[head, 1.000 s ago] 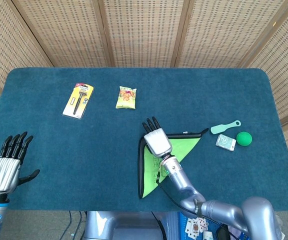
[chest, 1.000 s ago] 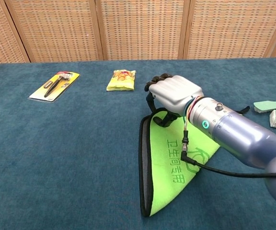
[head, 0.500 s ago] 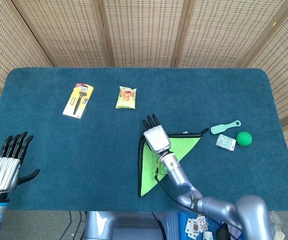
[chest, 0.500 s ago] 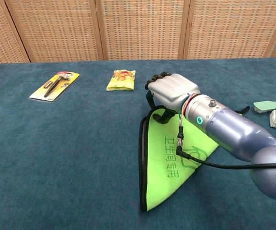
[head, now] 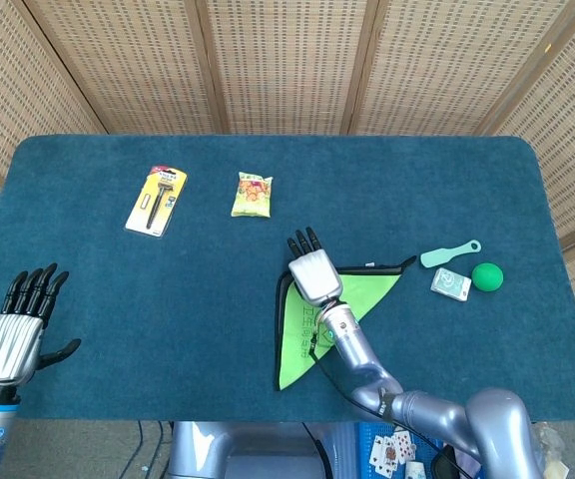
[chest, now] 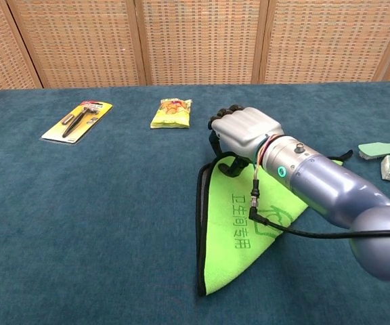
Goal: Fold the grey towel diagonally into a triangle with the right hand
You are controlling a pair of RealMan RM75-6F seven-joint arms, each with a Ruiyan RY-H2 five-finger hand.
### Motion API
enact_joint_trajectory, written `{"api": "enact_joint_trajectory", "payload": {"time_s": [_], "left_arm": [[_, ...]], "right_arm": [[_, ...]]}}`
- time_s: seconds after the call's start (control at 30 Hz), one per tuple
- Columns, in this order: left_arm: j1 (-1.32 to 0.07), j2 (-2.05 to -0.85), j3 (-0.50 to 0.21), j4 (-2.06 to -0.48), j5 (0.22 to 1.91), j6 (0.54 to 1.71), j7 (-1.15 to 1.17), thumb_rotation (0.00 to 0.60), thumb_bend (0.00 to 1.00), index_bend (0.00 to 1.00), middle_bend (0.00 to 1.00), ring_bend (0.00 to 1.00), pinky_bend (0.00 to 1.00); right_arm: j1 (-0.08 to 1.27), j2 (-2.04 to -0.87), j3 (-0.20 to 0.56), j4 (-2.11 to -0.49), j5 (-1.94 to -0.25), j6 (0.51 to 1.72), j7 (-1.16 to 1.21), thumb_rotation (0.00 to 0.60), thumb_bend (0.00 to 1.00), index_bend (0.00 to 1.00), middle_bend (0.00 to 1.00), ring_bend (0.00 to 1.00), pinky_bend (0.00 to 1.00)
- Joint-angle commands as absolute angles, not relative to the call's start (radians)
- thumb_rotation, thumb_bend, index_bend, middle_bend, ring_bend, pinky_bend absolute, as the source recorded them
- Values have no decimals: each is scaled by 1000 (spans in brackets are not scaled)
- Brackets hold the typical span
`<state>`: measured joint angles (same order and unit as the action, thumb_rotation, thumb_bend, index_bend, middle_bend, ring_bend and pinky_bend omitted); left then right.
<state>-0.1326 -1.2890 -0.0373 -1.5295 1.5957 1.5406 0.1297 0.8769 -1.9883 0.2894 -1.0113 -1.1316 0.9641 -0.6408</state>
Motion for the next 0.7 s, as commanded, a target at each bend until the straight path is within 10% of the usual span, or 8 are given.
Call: {"api": "enact_joint_trajectory", "payload": {"time_s": [0.03, 0.7], "left_arm": [[-133, -1290, -36, -1530, 1597, 1540, 131, 600, 164, 0, 0, 0, 0], [-131, -1289, -34, -1531, 1603, 1547, 132, 600, 164, 0, 0, 0, 0]], "right_arm": [[876, -1987, 287, -1013, -1131, 965, -639, 600, 440, 613, 90, 0, 0], [858, -1917, 277, -1109, -1140, 1016, -658, 600, 290, 305, 0, 0, 0]]}}
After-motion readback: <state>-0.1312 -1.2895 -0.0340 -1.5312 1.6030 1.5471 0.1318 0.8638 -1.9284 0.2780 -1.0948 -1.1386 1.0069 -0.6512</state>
